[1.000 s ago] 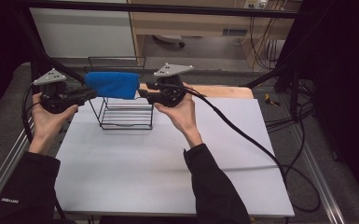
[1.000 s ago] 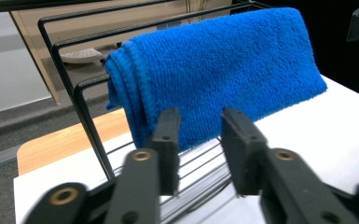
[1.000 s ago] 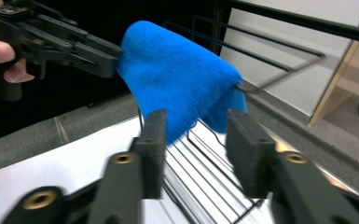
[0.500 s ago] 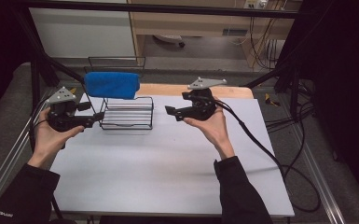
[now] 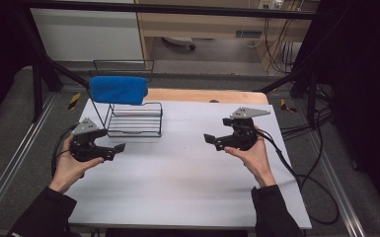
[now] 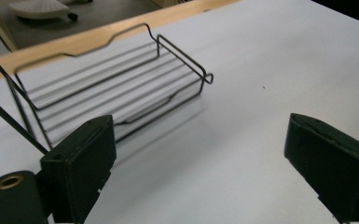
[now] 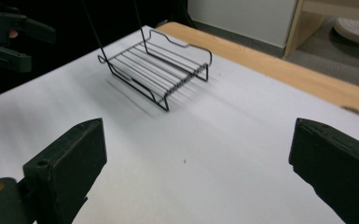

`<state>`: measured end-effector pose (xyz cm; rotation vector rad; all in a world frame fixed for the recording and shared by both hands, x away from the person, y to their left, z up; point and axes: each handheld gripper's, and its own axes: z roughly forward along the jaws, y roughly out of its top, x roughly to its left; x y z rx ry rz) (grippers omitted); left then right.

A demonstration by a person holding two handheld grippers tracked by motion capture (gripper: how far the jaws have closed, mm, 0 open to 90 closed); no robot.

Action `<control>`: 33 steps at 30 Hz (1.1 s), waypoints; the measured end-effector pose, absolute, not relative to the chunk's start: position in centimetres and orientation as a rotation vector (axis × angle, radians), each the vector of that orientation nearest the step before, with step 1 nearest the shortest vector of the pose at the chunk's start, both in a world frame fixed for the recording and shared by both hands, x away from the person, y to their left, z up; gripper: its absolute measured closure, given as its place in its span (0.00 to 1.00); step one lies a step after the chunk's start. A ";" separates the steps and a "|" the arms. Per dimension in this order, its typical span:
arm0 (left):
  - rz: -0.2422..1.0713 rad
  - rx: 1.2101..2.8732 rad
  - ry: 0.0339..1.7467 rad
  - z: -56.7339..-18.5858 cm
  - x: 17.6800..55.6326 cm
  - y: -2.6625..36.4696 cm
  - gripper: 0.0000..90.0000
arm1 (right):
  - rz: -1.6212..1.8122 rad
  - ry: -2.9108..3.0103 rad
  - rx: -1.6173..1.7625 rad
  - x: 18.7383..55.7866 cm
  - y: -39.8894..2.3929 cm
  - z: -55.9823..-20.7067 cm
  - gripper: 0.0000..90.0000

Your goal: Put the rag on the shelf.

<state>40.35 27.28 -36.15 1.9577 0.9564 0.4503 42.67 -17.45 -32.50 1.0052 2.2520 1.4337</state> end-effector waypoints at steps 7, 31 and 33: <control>0.413 1.957 0.948 -39.6 39.6 26.8 0.10 | 1.394 2.282 1.047 41.2 -20.0 -36.1 0.02; 0.374 2.000 0.933 -44.5 37.4 28.1 0.10 | 1.362 2.278 1.190 36.9 -27.0 -44.2 0.01; 0.378 1.996 0.922 -44.5 37.2 28.2 0.10 | 1.356 2.279 1.188 36.8 -27.3 -44.5 0.01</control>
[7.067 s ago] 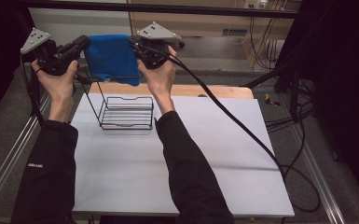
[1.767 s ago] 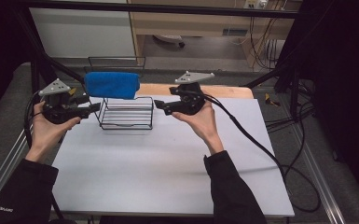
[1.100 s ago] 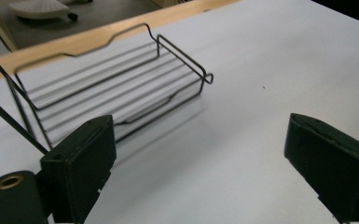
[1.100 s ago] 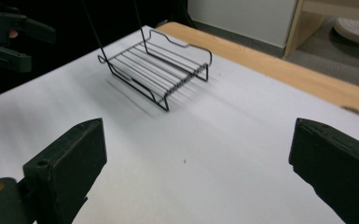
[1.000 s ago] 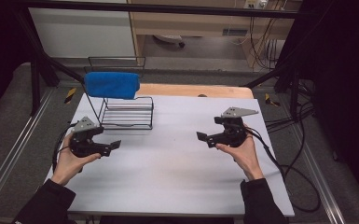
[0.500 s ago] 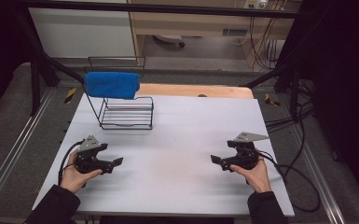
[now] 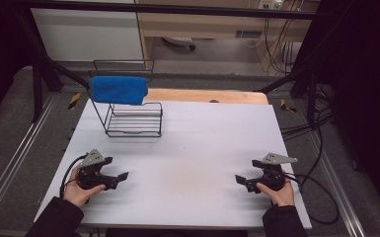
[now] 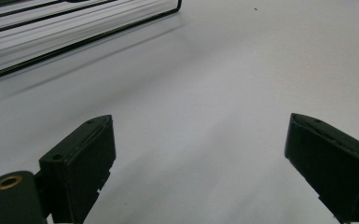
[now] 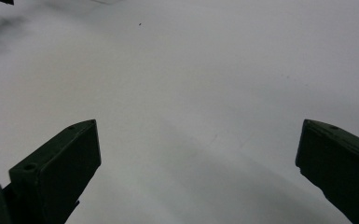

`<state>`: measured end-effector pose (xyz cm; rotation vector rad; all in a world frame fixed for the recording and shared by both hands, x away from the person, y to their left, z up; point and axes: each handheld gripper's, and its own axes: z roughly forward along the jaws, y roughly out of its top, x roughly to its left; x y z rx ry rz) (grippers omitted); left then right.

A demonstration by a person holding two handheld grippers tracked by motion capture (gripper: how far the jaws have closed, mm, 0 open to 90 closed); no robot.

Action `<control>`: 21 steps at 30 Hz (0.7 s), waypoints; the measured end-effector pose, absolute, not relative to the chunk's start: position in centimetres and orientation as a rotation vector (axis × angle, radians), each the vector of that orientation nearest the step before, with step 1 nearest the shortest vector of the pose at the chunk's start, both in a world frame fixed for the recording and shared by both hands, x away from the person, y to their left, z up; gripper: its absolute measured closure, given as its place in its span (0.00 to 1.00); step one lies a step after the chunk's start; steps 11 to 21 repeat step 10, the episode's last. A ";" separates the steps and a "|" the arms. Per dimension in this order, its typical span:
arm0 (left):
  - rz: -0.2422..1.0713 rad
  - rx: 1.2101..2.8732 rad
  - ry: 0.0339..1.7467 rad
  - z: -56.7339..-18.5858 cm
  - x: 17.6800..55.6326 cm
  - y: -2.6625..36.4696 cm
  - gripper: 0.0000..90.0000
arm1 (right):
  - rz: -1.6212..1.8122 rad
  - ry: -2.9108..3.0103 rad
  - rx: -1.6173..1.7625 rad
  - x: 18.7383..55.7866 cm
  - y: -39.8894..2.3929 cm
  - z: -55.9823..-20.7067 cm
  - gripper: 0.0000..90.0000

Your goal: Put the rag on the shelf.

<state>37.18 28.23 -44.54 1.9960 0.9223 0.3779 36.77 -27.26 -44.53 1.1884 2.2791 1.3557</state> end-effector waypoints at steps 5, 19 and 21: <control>0.375 1.989 0.934 -44.8 37.1 28.5 0.10 | 1.355 2.279 1.187 36.4 -27.4 -44.8 0.01; 0.382 1.998 0.930 -45.0 37.1 28.4 0.10 | 1.343 2.293 1.177 36.4 -27.3 -44.9 0.01; 0.382 1.998 0.930 -45.0 37.1 28.4 0.10 | 1.343 2.293 1.177 36.4 -27.3 -44.9 0.01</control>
